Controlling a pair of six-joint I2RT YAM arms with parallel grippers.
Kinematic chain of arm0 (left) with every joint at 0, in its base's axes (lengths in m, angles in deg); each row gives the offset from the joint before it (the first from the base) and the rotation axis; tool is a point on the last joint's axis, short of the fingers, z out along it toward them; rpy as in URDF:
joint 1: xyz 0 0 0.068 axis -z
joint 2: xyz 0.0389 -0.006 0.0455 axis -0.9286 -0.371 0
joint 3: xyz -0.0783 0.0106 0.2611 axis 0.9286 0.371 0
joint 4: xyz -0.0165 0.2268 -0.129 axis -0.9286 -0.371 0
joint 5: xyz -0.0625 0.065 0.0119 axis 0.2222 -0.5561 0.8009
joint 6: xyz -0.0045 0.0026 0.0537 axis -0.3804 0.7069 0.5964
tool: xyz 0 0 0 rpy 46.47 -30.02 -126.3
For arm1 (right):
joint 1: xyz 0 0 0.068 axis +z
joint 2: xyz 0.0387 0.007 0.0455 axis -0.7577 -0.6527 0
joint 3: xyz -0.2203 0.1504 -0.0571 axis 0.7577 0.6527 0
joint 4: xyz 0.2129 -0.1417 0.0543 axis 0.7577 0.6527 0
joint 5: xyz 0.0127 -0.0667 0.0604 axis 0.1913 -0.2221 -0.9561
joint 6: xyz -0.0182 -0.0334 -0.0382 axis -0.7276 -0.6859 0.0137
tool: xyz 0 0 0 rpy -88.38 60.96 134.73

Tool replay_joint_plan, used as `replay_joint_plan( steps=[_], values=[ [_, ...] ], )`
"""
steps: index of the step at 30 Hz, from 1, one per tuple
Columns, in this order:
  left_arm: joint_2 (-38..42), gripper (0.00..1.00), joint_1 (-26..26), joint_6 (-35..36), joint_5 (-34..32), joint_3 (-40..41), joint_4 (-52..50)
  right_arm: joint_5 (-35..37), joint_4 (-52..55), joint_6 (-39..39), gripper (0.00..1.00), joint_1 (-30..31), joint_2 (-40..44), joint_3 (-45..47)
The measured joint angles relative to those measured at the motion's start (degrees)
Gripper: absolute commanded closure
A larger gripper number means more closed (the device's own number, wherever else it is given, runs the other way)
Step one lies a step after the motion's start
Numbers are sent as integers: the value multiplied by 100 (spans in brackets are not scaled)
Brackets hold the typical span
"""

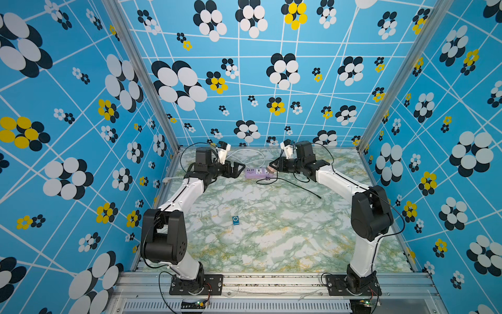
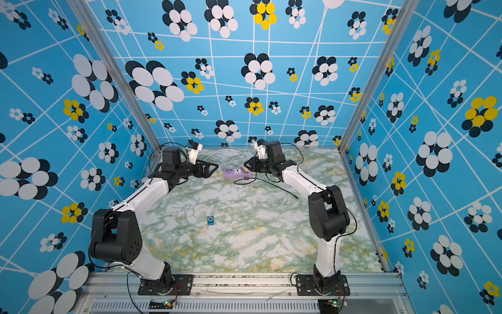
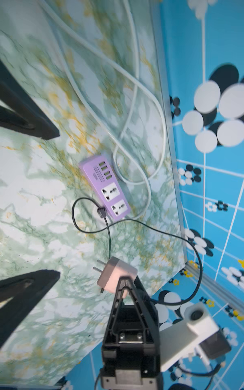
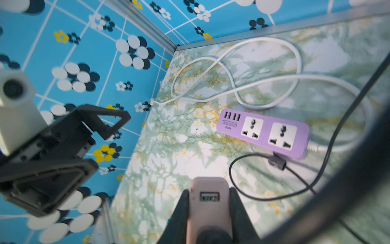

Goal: Charge mp3
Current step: Adjust the plug, then insert the plug into the socket.

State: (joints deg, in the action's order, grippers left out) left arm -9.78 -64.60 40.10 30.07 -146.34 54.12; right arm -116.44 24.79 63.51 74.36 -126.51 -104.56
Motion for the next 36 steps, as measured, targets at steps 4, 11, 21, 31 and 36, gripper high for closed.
replay_joint_plan(
  steps=[4, 11, 21, 31, 36],
  values=[
    [428, 0, 35, -765, -57, 704, 192, -393, 1025, -2627, 100, 79, -1108, -1523],
    [1167, 0, 118, -1362, -101, 1276, 151, -1292, 2549, -5560, 100, 35, -2326, -3397],
    [1888, 1, -26, -1440, 2, 1292, -337, -1569, 3526, -7079, 100, -50, -3530, -4839],
    [1943, 0, -48, -1397, 151, 1292, -750, -1668, 3141, -7010, 100, -94, -3829, -5274],
    [1954, 1, -61, -1416, 188, 1314, -763, -1727, 2979, -6924, 100, -153, -3832, -5337]
  ],
)
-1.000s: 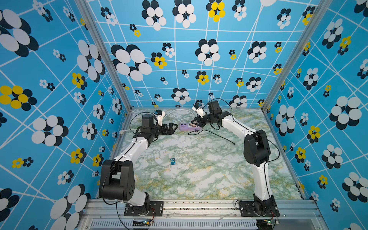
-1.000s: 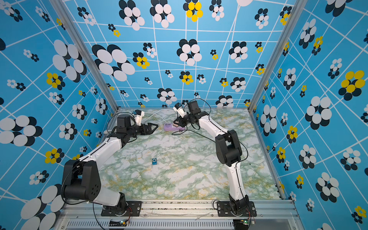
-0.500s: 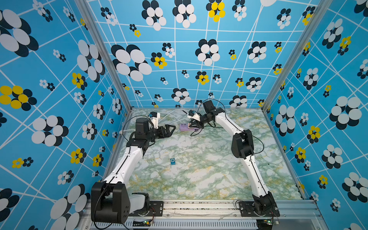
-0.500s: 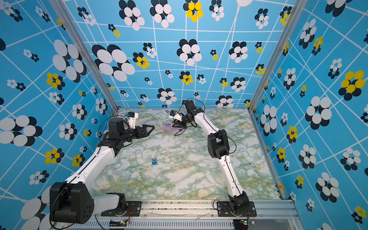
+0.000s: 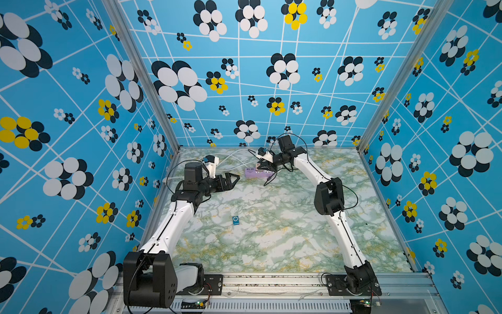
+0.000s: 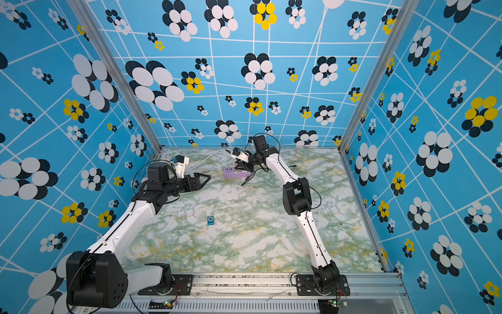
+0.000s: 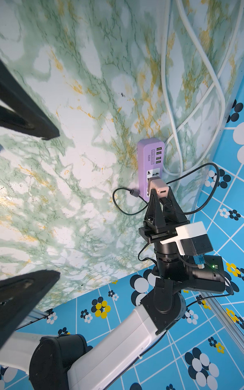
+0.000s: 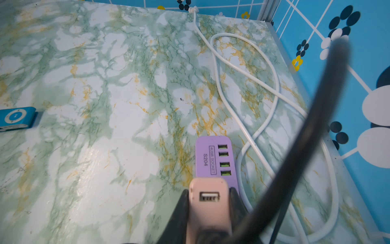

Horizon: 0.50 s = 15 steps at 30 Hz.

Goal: Charge mp3
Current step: Insert the plug into the socket.

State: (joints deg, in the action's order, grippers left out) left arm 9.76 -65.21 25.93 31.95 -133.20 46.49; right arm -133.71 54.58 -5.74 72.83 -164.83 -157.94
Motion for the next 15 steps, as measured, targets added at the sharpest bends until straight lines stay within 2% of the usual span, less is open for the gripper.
replay_joint_plan(
  steps=[15],
  values=[
    [48, 0, 0, -26, 105, 79, -4, -105, -232, -33, 100, 0, -332, -219]
  ],
)
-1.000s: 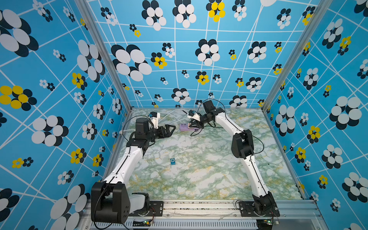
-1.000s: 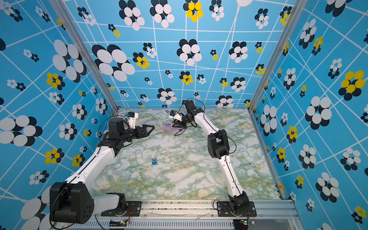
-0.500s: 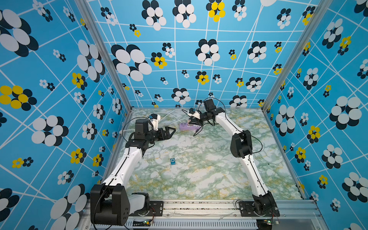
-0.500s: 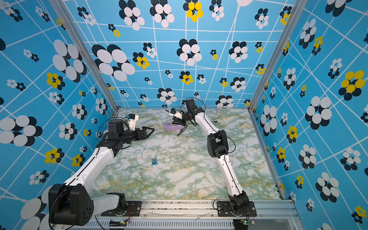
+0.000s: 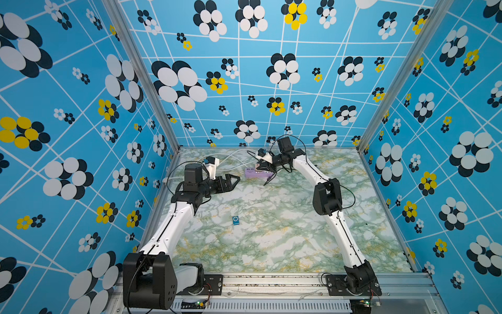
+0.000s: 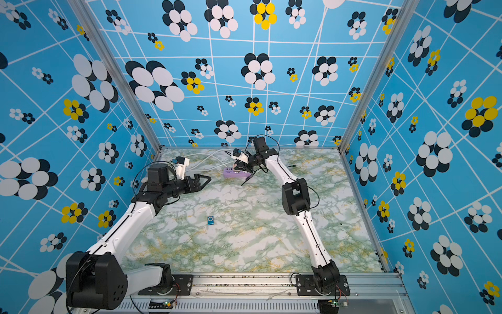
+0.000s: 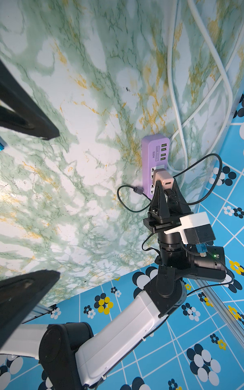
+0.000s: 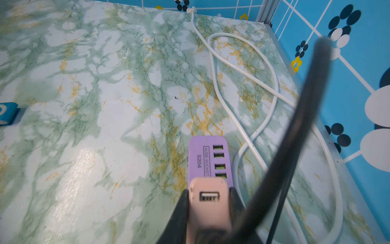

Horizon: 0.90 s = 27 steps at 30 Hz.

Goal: Charge mp3
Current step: Insert the plug into the socket.

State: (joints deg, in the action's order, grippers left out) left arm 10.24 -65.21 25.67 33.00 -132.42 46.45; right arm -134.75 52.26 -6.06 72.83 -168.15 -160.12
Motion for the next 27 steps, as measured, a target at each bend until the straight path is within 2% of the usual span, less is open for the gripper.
replay_joint_plan(
  steps=[16, 19, 22, 27],
  values=[
    [-13, 1, 0, 0, 105, 0, 2, 319, 702, -1027, 100, 85, 81, 24],
    [-17, 1, 0, -2, 142, 0, 4, 573, 1137, -1292, 100, 177, 459, 468],
    [-17, 1, 0, -63, 155, 0, 72, 828, 1526, -1268, 100, 315, 885, 992],
    [-17, 1, 0, -173, 216, 0, 223, 1244, 1834, -754, 100, 529, 997, 999]
  ],
)
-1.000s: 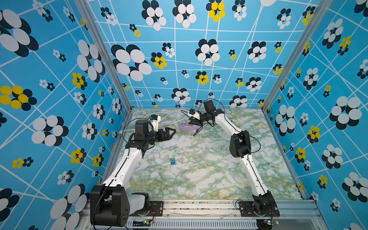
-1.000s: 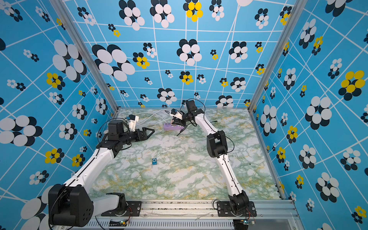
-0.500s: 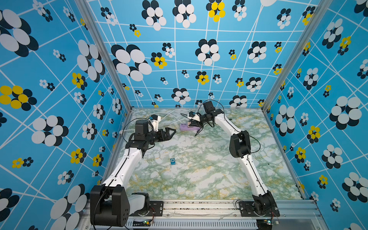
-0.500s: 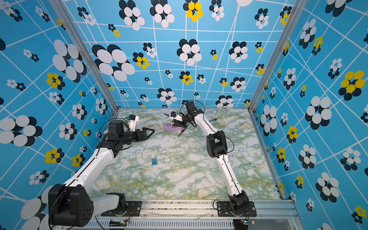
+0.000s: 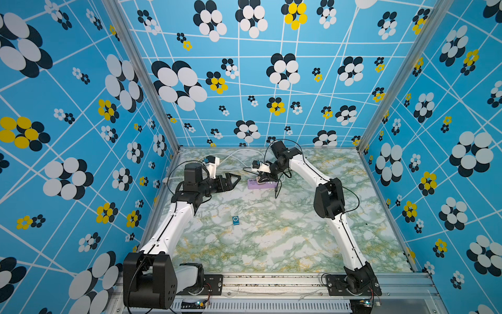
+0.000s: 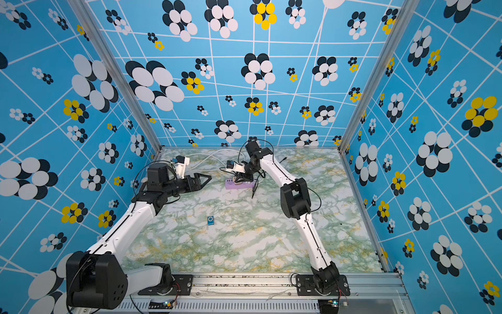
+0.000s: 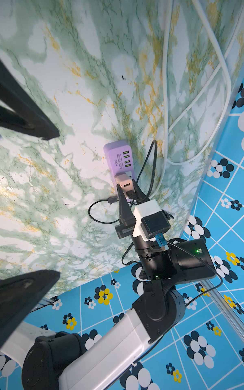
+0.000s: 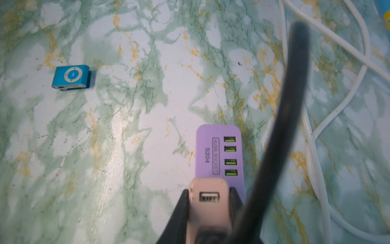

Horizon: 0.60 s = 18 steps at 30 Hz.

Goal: Charge mp3
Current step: Insert the plug into the socket.

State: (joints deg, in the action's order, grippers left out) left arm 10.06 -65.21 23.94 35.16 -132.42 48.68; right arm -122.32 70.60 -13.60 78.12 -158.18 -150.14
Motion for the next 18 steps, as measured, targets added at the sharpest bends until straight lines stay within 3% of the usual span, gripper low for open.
replay_joint_plan(
  steps=[6, 11, 14, 18],
  values=[
    [0, 1, 0, -149, 85, 4, 256, 1040, -737, 1631, 100, 365, 560, 859],
    [0, 1, 0, -291, 153, 111, 540, 1648, -2374, 3034, 100, 562, 1633, 2918],
    [2, 1, 0, -372, 212, 205, 678, 1843, -3123, 3486, 100, 584, 2031, 3720],
    [0, 1, 0, -450, 291, 264, 824, 1976, -3388, 3869, 100, 599, 2162, 3967]
  ],
)
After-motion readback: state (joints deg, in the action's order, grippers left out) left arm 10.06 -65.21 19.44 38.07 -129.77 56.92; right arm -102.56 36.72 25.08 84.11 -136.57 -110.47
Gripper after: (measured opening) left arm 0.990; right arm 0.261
